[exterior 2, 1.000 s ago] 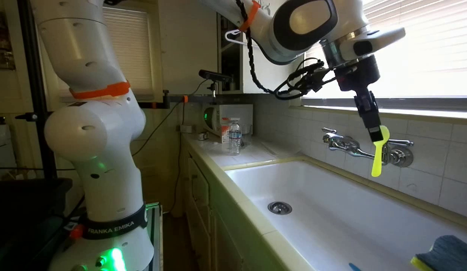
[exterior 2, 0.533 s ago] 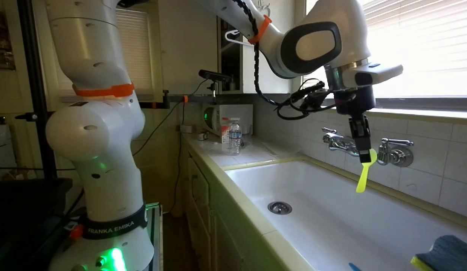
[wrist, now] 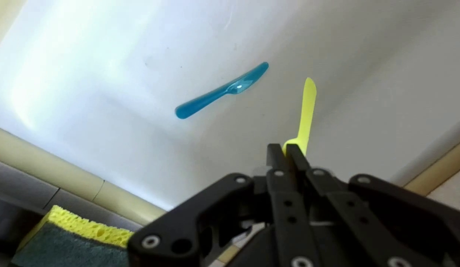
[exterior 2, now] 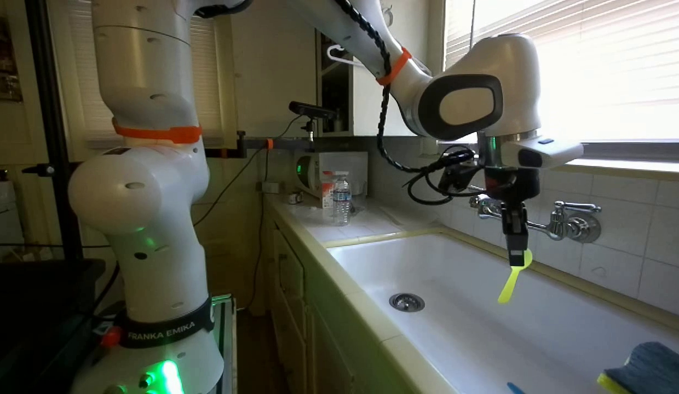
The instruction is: Put the yellow spoon in the sink.
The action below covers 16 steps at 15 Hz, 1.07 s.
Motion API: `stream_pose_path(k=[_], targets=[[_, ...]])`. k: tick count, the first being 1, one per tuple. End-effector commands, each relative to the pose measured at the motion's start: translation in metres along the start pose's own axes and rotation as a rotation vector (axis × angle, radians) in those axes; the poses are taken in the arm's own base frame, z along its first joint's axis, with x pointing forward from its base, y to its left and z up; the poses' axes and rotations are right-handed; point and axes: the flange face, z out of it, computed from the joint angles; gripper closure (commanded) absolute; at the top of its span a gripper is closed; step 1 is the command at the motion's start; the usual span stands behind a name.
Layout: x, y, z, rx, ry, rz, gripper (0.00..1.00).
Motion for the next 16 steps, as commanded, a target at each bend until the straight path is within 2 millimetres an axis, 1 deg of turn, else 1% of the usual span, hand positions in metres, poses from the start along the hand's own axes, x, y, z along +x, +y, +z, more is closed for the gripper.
stream_pose_path(k=[1, 2, 3, 4, 10, 11, 12, 16], targets=[[0.004, -0.006, 0.026, -0.020, -0.046, -0.016, 0.99], [0.005, -0.009, 0.028, -0.020, -0.046, -0.019, 0.99], [0.001, -0.002, 0.019, -0.020, -0.027, -0.006, 0.99], [0.001, -0.003, 0.023, -0.023, -0.031, -0.008, 0.94], [0.002, -0.003, 0.021, -0.022, -0.027, -0.006, 0.94], [0.002, -0.003, 0.021, -0.022, -0.027, -0.006, 0.99], [0.001, -0.004, 0.027, -0.029, -0.031, -0.009, 0.99], [0.003, -0.009, 0.065, -0.027, -0.070, 0.008, 0.99]])
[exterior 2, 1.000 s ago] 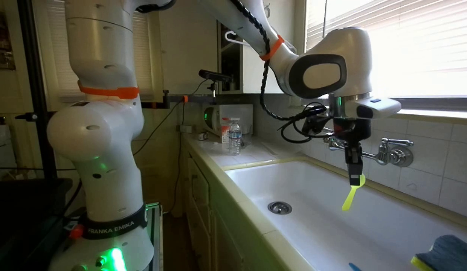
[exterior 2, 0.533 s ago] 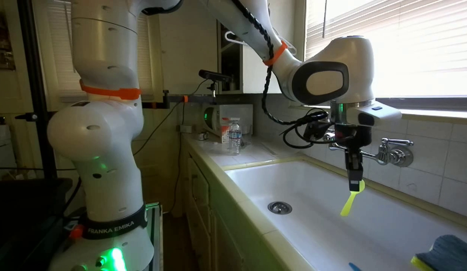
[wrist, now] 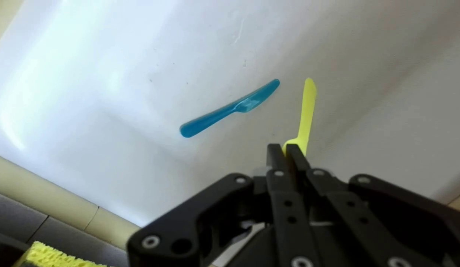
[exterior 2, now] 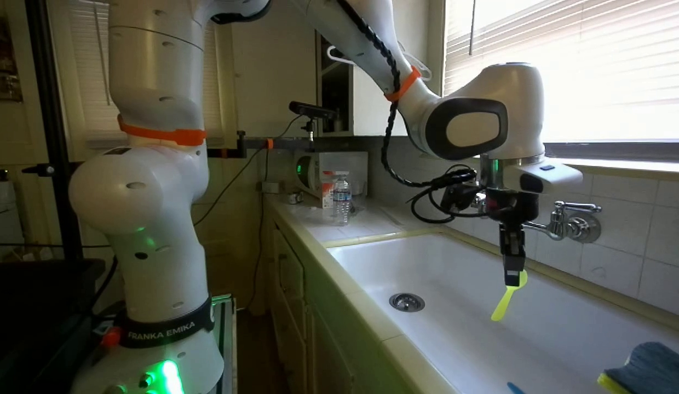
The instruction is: Put the yellow spoon in the sink.
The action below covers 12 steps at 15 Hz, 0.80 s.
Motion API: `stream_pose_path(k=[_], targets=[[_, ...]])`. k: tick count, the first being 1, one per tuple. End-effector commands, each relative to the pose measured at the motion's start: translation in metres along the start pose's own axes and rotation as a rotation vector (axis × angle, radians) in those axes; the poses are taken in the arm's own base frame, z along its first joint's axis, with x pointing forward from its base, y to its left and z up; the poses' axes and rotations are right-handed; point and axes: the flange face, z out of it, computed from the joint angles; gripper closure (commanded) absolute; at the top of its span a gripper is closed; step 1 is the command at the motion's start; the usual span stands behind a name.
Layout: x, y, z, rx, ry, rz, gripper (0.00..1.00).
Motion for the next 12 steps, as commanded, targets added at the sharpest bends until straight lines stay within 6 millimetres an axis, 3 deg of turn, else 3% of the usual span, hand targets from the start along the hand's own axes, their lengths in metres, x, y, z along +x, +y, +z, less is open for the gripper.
stream_pose_path(k=[1, 12], targets=[[0.007, -0.009, 0.038, 0.010, -0.024, 0.013, 0.99], [0.034, -0.012, 0.131, 0.059, -0.049, 0.062, 0.99]])
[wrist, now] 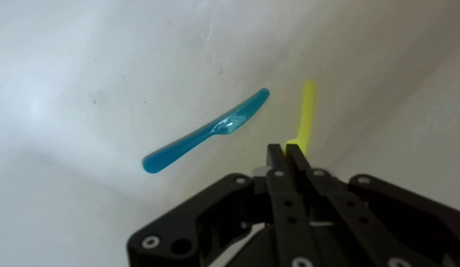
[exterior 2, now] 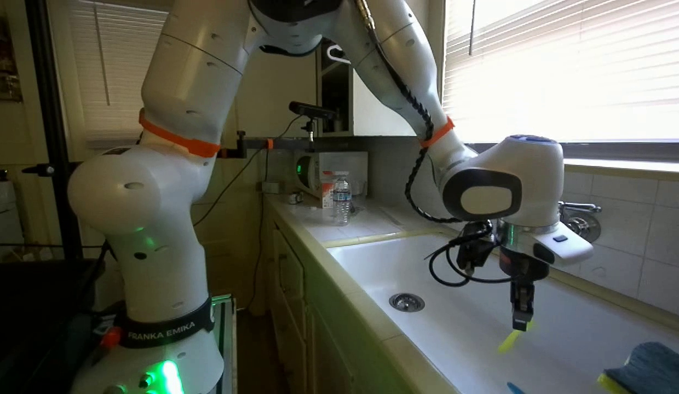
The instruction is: Put the yellow spoon in the sink.
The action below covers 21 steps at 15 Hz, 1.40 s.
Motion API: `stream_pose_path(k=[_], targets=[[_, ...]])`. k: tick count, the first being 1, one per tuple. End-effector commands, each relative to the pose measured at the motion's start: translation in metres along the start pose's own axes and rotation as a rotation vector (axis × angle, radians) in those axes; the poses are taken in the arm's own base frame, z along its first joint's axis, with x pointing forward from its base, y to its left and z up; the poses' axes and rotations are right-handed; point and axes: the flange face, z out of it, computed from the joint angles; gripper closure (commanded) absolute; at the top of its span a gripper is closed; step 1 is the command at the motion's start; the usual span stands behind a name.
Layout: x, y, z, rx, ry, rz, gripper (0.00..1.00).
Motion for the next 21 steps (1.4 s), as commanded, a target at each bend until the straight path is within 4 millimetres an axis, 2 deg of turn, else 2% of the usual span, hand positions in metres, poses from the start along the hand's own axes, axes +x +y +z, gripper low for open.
stream_pose_path(k=[1, 7, 12, 13, 15, 21], targets=[[0.018, 0.004, 0.031, 0.006, -0.005, 0.004, 0.99], [0.035, 0.013, 0.059, -0.028, 0.008, 0.021, 0.99], [0.041, 0.013, 0.070, -0.040, 0.016, 0.021, 0.96], [0.041, 0.012, 0.070, -0.044, 0.020, 0.017, 0.69], [0.040, 0.012, 0.072, -0.051, 0.018, 0.010, 0.61], [0.036, 0.012, 0.069, -0.073, 0.026, 0.017, 0.18]])
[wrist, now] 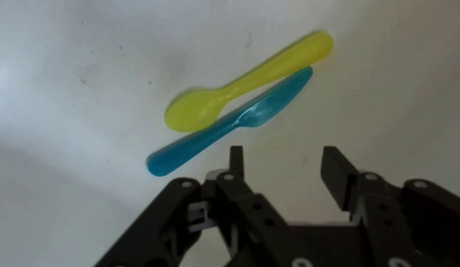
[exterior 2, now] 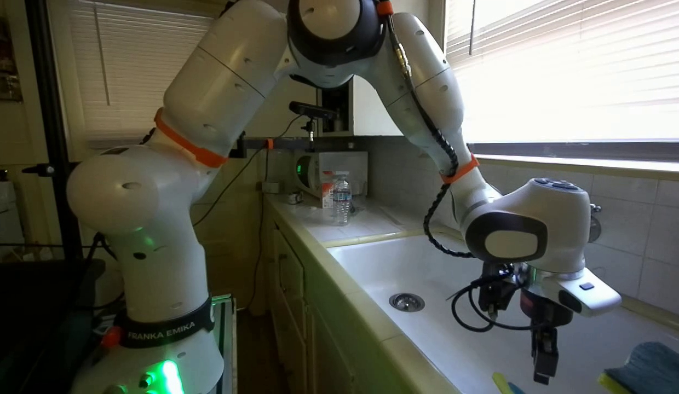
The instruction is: Put the yellow spoon in the sink.
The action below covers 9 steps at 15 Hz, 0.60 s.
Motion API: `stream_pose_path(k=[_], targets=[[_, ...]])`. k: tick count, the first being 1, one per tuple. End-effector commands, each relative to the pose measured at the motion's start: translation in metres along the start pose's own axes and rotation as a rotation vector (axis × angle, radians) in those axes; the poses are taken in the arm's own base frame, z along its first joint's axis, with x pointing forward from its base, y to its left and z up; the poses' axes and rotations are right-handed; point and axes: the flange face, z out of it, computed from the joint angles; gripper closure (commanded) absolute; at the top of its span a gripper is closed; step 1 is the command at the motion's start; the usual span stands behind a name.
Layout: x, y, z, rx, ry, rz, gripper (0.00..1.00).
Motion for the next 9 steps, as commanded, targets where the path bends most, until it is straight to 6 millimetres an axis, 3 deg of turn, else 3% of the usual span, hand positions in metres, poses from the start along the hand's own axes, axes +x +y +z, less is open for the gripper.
stream_pose_path(k=[1, 3, 9], targets=[[0.000, -0.001, -0.003, -0.015, 0.032, 0.017, 0.10], [-0.001, -0.003, -0.011, -0.012, 0.032, 0.051, 0.00], [-0.011, -0.008, -0.044, -0.010, 0.037, 0.057, 0.00]])
